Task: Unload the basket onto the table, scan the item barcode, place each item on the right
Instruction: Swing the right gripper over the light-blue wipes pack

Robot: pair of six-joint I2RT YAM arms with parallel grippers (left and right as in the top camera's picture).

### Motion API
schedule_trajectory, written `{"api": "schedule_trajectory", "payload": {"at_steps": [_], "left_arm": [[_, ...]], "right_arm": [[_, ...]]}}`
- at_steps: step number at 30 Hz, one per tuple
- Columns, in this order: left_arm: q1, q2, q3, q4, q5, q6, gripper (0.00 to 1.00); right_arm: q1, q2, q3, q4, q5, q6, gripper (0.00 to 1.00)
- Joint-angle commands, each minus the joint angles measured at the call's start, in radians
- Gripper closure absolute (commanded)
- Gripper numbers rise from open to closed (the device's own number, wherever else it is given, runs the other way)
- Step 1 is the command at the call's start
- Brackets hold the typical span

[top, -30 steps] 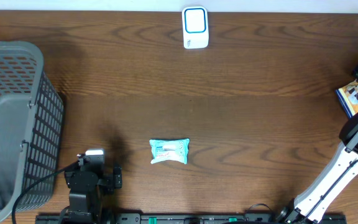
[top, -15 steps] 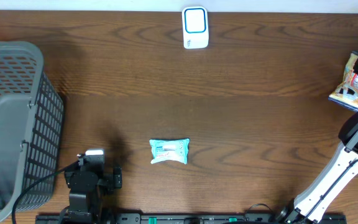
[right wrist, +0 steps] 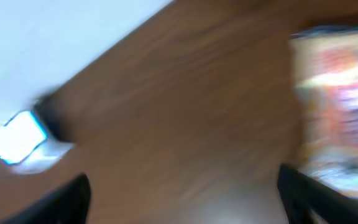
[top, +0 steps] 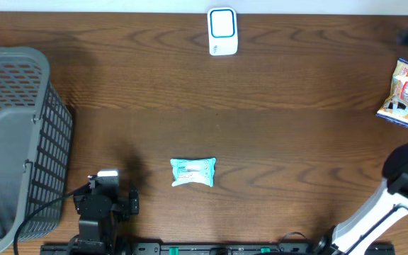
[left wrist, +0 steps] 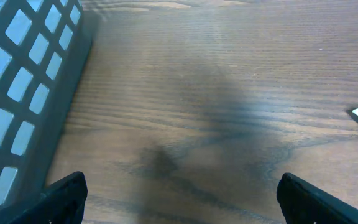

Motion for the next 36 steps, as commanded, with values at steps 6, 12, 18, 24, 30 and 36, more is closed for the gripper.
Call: {"api": "schedule_trajectory", "payload": {"at_steps": [6,12,18,24,30,36], "left_arm": [[0.003,-0.005,-0.008,-0.011,-0.006,0.006,0.02],[0.003,-0.005,-0.008,-0.011,-0.006,0.006,0.02],[0.003,-0.005,-0.008,-0.011,-0.006,0.006,0.02],[0.003,-0.005,-0.008,-0.011,-0.006,0.006,0.02],[0.003,-0.005,-0.008,-0.011,-0.006,0.006,0.02],[0.003,-0.005,-0.008,-0.011,-0.006,0.006,0.02]], "right_arm": [[0.299,-0.032,0.003,-0.256,-0.322,0.018,0.02],[0.457,-0.07,0.003,-0.299,-0.298,-0.005,0.11],[0.608,-0.233,0.003,-0.457,0.037,-0.013,0.13],[0.816,-0.291,-0.007,-0.47,0.151,-0.122,0.04],[1.048,-0.283,-0.105,-0.422,0.288,-0.253,0.04],[1.179,-0.283,-0.328,-0.303,0.312,-0.236,0.01]]}}
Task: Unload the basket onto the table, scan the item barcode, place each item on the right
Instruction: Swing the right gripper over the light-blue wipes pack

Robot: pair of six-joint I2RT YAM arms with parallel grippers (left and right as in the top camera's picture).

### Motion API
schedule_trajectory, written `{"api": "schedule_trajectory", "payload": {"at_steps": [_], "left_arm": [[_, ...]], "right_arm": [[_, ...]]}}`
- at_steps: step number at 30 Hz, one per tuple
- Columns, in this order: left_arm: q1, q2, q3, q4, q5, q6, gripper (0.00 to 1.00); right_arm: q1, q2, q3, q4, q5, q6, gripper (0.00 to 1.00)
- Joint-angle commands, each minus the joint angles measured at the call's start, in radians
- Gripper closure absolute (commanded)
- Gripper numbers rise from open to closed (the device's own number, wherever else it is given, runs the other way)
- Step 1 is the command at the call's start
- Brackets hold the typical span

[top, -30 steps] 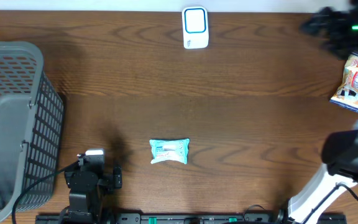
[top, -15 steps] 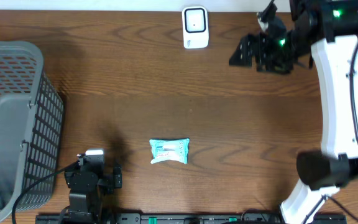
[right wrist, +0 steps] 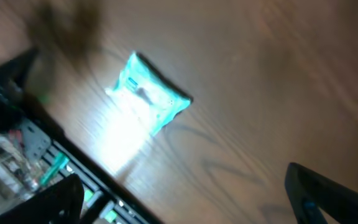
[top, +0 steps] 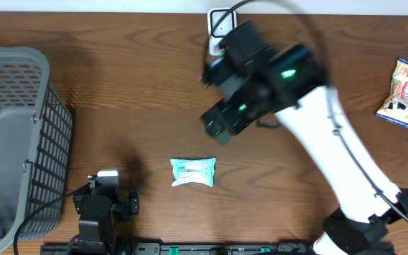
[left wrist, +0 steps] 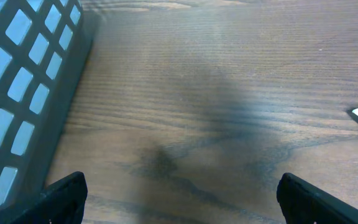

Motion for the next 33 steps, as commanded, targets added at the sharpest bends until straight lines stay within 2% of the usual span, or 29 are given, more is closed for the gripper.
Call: {"api": "schedule_trajectory", "payload": {"at_steps": [1,9,14,22,33], "left_arm": [[0.003,-0.005,-0.008,-0.011,-0.006,0.006,0.02],[0.003,-0.005,-0.008,-0.011,-0.006,0.006,0.02],[0.003,-0.005,-0.008,-0.011,-0.006,0.006,0.02],[0.003,-0.005,-0.008,-0.012,-0.006,0.006,0.02],[0.003,-0.005,-0.008,-0.011,-0.006,0.006,0.02]], "right_arm": [[0.05,0.01,-0.123,0.057,0.048,-0.009,0.01],[0.101,0.01,-0.445,0.27,0.047,0.206,0.01],[0.167,0.01,-0.576,0.396,0.046,0.311,0.01],[0.249,0.01,-0.606,0.476,0.059,0.325,0.01],[0.291,0.013,-0.76,0.645,0.246,0.322,0.01]]}}
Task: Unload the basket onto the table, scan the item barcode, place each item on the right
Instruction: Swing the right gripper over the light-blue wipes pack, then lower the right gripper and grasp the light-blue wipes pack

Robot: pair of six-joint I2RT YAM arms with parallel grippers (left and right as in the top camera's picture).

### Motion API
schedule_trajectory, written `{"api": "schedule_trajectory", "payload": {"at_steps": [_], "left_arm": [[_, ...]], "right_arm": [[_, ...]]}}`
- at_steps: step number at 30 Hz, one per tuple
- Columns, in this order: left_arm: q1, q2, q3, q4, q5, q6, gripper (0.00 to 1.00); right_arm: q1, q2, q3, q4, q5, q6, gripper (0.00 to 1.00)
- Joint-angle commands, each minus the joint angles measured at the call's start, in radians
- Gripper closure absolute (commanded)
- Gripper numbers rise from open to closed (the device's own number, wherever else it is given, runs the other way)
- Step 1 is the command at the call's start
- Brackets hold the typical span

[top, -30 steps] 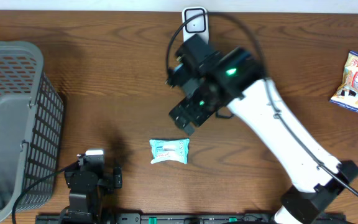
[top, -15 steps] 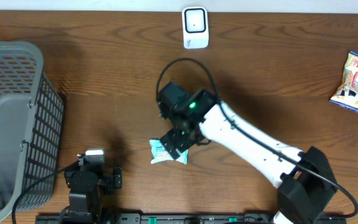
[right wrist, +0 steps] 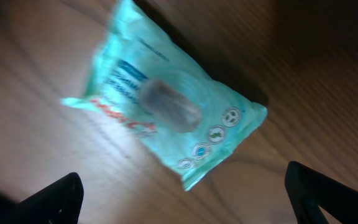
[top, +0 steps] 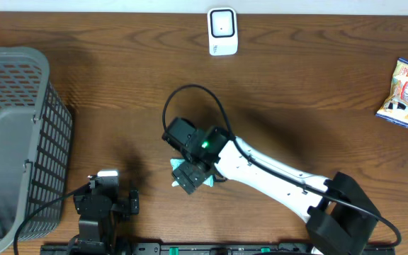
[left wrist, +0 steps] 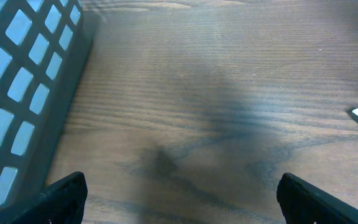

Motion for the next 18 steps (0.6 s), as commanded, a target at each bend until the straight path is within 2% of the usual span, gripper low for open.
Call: {"api": "schedule_trajectory", "payload": {"at_steps": [1,4,10,14,15,18], "left_arm": [[0.003,-0.004,-0.008,-0.011,-0.006,0.006,0.02],[0.003,-0.004,-0.008,-0.012,-0.006,0.006,0.02],[0.003,-0.004,-0.008,-0.011,-0.006,0.006,0.02],[0.003,-0.004,-0.008,-0.011,-0.006,0.006,0.02],[0.003,-0.004,-0.008,-0.011,-0.006,0.006,0.02],[0.003,-0.004,-0.008,-0.012,-0.006,0.006,0.02]], "right_arm": [[0.003,0.002,-0.05,0.04,0.082,0.016,0.01],[0.006,0.002,-0.068,0.082,0.07,-0.008,0.01],[0.007,0.002,-0.102,0.146,0.06,-0.195,0.02],[0.011,0.002,-0.123,0.152,0.059,-0.24,0.08],[0.015,0.002,-0.124,0.149,0.058,-0.271,0.13],[0.032,0.002,-0.124,0.15,0.013,-0.358,0.15]]}}
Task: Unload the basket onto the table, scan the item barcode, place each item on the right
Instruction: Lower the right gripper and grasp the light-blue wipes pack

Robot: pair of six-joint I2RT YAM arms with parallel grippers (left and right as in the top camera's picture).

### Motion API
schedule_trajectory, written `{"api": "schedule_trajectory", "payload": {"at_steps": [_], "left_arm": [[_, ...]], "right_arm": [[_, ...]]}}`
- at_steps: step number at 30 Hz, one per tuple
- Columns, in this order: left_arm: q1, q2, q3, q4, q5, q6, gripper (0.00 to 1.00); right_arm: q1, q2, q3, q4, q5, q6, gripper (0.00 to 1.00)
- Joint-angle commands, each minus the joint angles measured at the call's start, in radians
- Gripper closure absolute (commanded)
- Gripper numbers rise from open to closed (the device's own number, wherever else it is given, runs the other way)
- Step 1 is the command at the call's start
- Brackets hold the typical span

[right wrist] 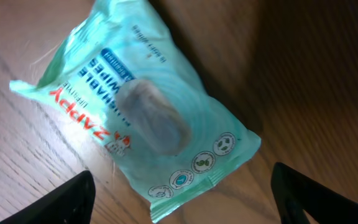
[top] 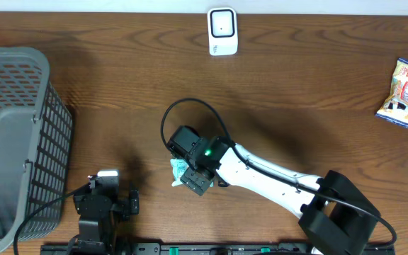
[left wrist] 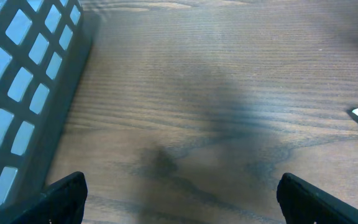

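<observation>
A teal wipes packet (top: 178, 168) lies flat on the wooden table near the front middle, printed side up in the right wrist view (right wrist: 142, 118). My right gripper (top: 195, 181) hovers right over it, open, its fingertips (right wrist: 182, 202) straddling the packet's near end without touching. The white scanner (top: 222, 32) with a blue-framed window stands at the back edge. My left gripper (left wrist: 179, 199) rests open and empty low over the table at the front left; the packet's corner shows at its right edge.
A grey mesh basket (top: 13, 142) fills the left side, its wall close to the left gripper (left wrist: 23, 93). Snack bags (top: 406, 92) lie at the far right edge, with another bag below them. Cables run along the front edge.
My right gripper has come a little closer to the packet, which now looks larger in the wrist view. Its jaws are still open. The left arm has not moved.
First my right arm was at the far right by the snack bags. Then it reached across the table's middle, below the scanner, with the packet in its view. After that it stood open over the packet, and now sits lower over it.
</observation>
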Motion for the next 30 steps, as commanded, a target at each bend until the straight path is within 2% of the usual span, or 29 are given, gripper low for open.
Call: {"api": "schedule_trajectory", "payload": {"at_steps": [1,9,13,15,17,19,27,30], "left_arm": [[0.003,-0.005,-0.008,-0.012,-0.006,0.006,0.02],[0.003,-0.005,-0.008,-0.012,-0.006,0.006,0.02],[0.003,-0.005,-0.008,-0.012,-0.006,0.006,0.02],[0.003,-0.005,-0.008,-0.011,-0.006,0.006,0.02],[0.003,-0.005,-0.008,-0.012,-0.006,0.006,0.02],[0.003,-0.005,-0.008,-0.011,-0.006,0.006,0.02],[0.003,-0.005,-0.008,-0.012,-0.006,0.006,0.02],[0.003,-0.005,-0.008,-0.011,-0.006,0.006,0.02]], "right_arm": [[0.032,0.002,-0.006,0.004,-0.05,-0.153,0.16],[0.11,0.008,-0.007,0.064,-0.053,-0.259,0.16],[0.122,0.032,-0.013,0.082,0.059,-0.258,0.18],[0.122,0.048,-0.013,0.087,0.127,-0.258,0.21],[0.122,0.067,-0.013,0.091,0.171,-0.257,0.34],[0.124,0.074,-0.013,0.095,0.17,-0.257,0.42],[0.123,0.119,-0.013,0.132,0.174,-0.257,0.54],[0.124,0.139,-0.013,0.143,0.179,-0.253,0.55]]}}
